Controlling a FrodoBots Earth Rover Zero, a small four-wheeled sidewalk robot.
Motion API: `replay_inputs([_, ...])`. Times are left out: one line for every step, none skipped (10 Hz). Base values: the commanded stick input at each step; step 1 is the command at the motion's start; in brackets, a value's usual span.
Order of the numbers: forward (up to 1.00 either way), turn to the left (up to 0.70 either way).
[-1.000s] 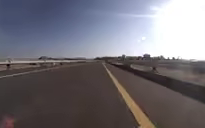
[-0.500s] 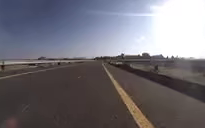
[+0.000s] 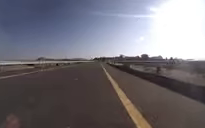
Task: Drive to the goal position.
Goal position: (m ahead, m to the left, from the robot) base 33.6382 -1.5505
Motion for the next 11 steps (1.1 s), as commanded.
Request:
replay_inputs([0.7, 0.0])
replay_inputs([0.7, 0.0])
replay_inputs([0.7, 0.0])
replay_inputs([0.7, 0.0])
replay_inputs([0.7, 0.0])
replay_inputs([0.7, 0.0])
replay_inputs([0.7, 0.0])
replay_inputs([0.7, 0.0])
replay_inputs([0.7, 0.0])
replay_inputs([0.7, 0.0])
replay_inputs([0.7, 0.0])
